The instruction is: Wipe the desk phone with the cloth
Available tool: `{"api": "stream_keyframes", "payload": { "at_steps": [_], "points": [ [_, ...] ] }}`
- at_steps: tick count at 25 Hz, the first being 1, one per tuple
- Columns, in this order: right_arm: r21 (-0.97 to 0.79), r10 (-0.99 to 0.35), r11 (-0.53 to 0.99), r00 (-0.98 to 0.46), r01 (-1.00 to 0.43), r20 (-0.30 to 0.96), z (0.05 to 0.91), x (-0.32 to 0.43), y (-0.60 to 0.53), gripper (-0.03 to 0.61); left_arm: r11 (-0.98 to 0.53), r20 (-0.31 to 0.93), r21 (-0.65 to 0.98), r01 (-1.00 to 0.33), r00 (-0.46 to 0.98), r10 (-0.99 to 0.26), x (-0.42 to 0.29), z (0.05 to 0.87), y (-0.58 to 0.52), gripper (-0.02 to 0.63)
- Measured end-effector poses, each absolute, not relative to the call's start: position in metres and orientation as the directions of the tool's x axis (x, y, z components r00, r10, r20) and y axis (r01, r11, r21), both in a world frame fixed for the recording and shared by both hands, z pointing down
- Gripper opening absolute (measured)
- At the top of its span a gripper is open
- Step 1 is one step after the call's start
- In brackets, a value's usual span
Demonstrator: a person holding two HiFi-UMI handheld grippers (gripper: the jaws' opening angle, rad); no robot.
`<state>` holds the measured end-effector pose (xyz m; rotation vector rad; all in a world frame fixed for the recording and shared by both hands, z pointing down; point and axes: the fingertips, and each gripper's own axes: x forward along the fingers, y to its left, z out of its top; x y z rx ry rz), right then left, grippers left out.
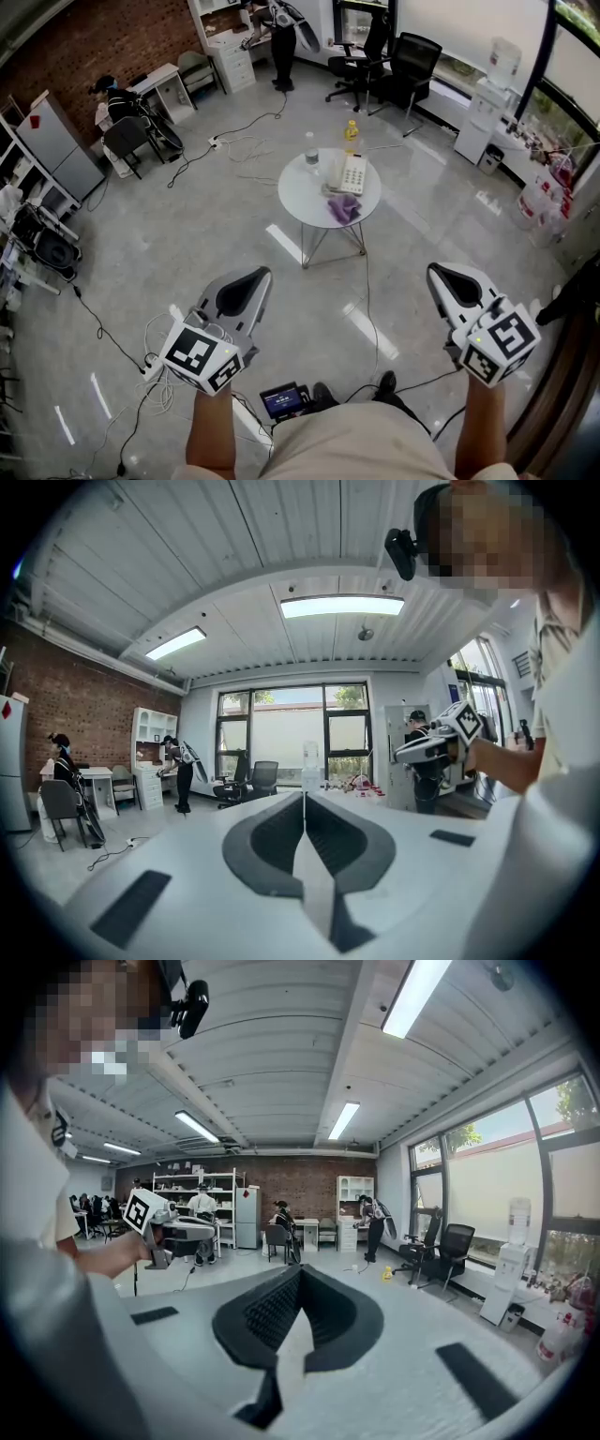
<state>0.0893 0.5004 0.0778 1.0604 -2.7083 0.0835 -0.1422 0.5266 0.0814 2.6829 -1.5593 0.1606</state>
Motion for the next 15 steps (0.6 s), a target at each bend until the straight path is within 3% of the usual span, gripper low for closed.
{"api": "stream_keyframes", "payload": {
  "at_steps": [15],
  "points": [
    [-0.025,-0.655,0.736,-0.722,-0.676,0.222,0.086,0.074,0.464,-0.008,-0.501,0.123,-0.007,-0.865,0.497,-0.859,-0.153,0.094,0.5,0.009]
  ]
}}
